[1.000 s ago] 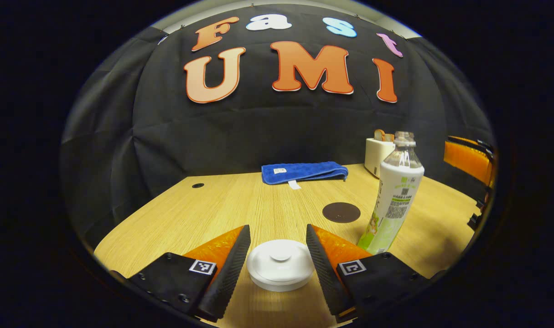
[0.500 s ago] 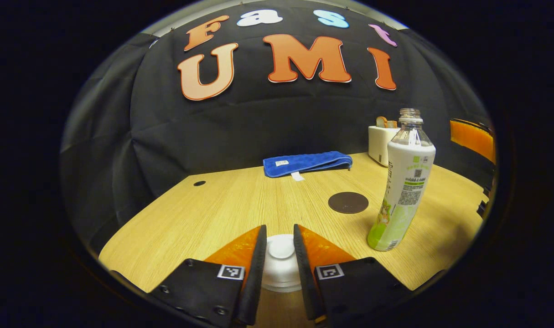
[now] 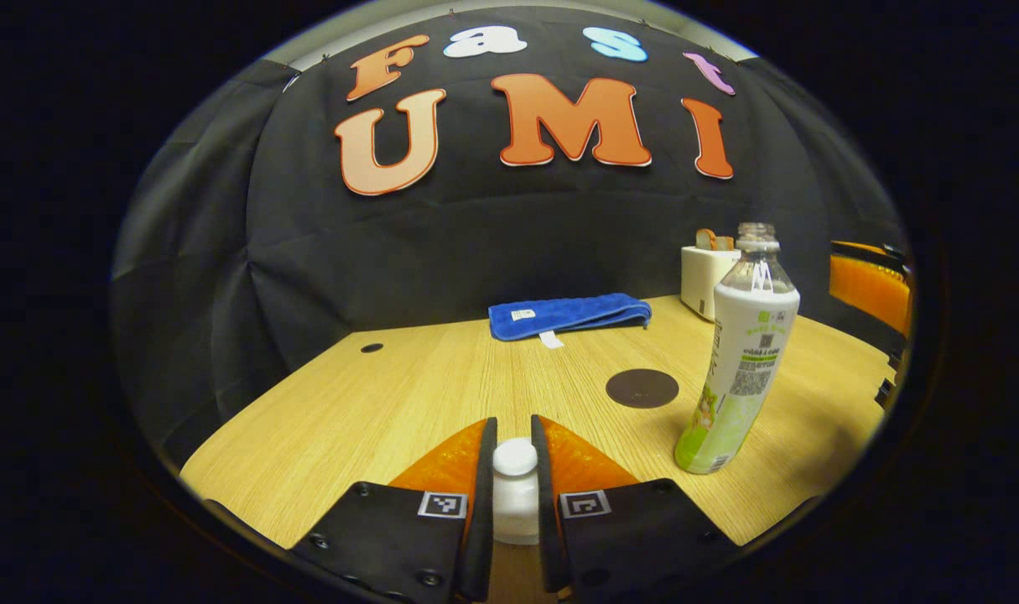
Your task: Open the teacup lid with one hand, grasp the water bottle and pour water into the teacup with the other hand; after pouring, place the water bottle on the coaster and then close the teacup lid.
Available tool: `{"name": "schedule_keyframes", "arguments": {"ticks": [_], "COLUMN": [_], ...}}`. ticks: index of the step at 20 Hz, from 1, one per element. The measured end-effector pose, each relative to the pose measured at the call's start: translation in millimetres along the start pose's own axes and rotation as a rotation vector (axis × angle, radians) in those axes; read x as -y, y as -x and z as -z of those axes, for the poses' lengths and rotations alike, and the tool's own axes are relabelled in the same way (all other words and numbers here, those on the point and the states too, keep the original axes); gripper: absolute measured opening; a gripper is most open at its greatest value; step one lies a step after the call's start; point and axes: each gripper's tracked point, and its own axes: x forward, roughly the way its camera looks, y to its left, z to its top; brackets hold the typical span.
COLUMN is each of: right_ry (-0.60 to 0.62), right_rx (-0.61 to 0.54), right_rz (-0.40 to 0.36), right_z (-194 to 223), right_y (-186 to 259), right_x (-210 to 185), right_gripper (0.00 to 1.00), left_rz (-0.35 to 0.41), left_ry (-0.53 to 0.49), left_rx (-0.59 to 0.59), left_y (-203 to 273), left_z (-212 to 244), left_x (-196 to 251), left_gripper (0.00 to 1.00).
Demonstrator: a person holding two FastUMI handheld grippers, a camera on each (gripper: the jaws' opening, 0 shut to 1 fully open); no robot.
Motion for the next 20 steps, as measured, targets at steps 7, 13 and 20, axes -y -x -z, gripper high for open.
{"name": "schedule_keyframes", "arguments": {"ticks": [7,13,20], "right_ry": [0.008,0.056,0.065], "right_rx": [-0.053,-0.101,-0.207], "right_rz": [-0.083,-0.087,-0.067], "right_z": [20.7,45.3,84.4], "right_y": [-16.3,-36.7,-53.2], "right_x": [-38.3,-58.1,-71.4], "right_gripper": [0.98,0.97,0.8], "left_rz": [-0.03,-0.083,-0.134], "left_ry": [0.041,0.045,0.048], "left_rx": [0.06,0.096,0.087], "left_y": [7.5,15.7,19.0], "left_z": [-27.1,-37.8,-22.9], "left_x": [-20.9,-56.3,-91.6], "left_gripper": [0.22,0.26,0.26]}}
